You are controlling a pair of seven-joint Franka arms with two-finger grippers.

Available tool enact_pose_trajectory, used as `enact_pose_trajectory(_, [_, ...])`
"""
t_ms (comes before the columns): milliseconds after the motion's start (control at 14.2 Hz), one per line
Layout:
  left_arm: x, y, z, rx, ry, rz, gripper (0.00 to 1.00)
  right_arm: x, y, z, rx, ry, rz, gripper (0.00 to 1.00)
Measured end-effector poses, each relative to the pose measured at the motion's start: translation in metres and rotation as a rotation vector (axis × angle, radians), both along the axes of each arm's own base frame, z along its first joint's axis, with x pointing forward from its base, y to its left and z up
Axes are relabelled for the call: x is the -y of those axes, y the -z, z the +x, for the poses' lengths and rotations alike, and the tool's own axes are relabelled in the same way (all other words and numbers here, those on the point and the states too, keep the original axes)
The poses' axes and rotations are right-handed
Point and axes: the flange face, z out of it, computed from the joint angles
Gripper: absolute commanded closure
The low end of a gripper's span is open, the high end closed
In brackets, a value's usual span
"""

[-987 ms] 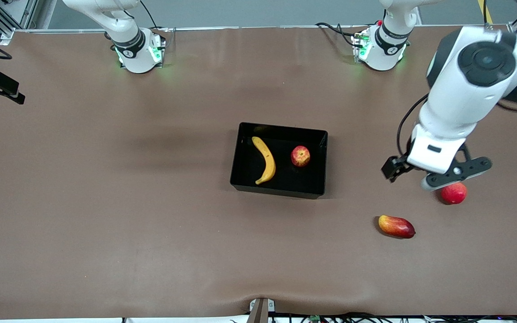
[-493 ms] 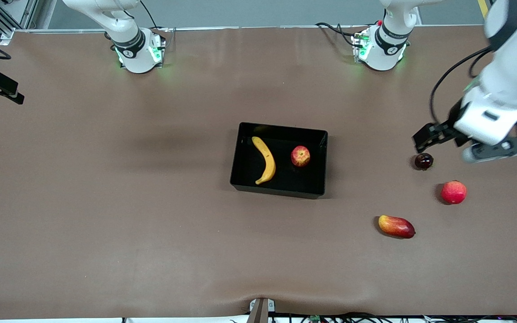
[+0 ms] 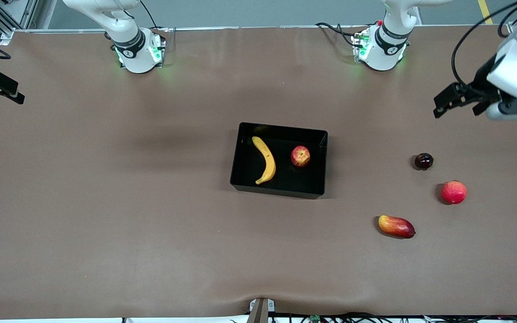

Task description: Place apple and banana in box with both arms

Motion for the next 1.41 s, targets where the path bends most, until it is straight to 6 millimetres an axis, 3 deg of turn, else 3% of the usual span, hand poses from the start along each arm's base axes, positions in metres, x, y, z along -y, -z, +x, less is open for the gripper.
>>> enact_pose_trajectory(211, [0.005, -0.004, -0.025, 0.005, 0.011, 0.007, 0.0, 0.001, 0.0, 0.0, 0.0, 0.003, 0.001, 0.0])
enact_pose_trajectory(423, [-0.001, -0.003, -0.031, 0.01, 0.03, 0.032, 0.0, 0.001, 0.0, 0.0, 0.0, 0.002, 0.005, 0.0])
enact_pose_trajectory(987, [-0.018, -0.01, -0.022, 0.036, 0.027, 0.045, 0.0, 0.001, 0.0, -0.001, -0.005, 0.003, 0.007, 0.0])
enact_pose_trajectory(1410, [-0.028, -0.011, 0.008, 0.037, 0.008, 0.037, 0.0, 0.0, 0.001, -0.001, -0.009, 0.002, 0.009, 0.0])
